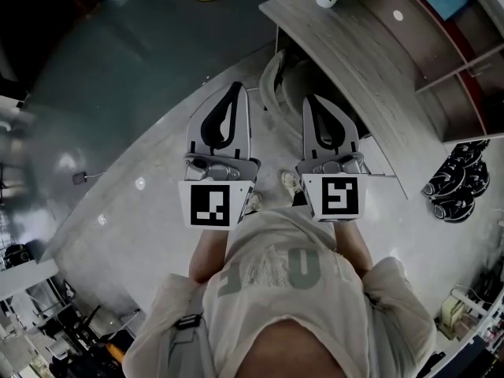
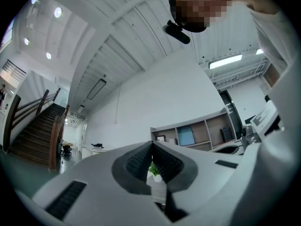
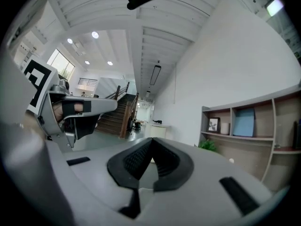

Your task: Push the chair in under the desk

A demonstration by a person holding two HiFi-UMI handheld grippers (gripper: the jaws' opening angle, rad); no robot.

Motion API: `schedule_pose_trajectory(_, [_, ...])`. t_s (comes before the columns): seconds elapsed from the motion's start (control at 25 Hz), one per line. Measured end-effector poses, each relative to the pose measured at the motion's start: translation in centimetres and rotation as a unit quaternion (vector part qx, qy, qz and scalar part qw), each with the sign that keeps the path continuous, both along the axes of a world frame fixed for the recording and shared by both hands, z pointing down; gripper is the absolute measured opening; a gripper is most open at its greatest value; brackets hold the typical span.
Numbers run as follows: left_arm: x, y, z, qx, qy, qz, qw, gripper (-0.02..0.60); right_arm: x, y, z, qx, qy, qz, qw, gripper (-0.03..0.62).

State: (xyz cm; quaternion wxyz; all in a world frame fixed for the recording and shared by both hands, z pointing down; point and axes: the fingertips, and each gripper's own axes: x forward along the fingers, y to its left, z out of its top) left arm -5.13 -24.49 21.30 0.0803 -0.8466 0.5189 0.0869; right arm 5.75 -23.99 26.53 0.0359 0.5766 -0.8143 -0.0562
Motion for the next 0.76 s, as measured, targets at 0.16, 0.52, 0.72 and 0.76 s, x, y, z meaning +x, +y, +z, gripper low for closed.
schedule_pose_trajectory(0.16, [0.2, 0.1, 0.2, -0.004, -0.003, 0.001, 1.0, 0.014, 1.1, -0.3, 0.3, -0.001, 0.011, 0.016, 1.0, 0.017])
schedule_pose_trajectory(0.52, [1.1, -0.1, -0.3, 0.006, -0.006, 0.01, 0.9999, 0.014, 2.5, -0.8, 0.0, 0.005, 0.017, 0.029, 0.999, 0.017])
schedule_pose_trajectory(0.72, [1.1, 0.0, -0.4, 0.006, 0.0, 0.013, 0.9999, 0.014, 2.4, -0.8, -0.2, 0.005, 0.012, 0.026, 1.0, 0.017])
schedule_pose_trajectory(0.76, [1.1, -0.1, -0.4, 0.005, 0.001, 0.013, 0.9999, 0.014, 2.4, -0.8, -0.2, 0.005, 0.009, 0.026, 1.0, 0.017])
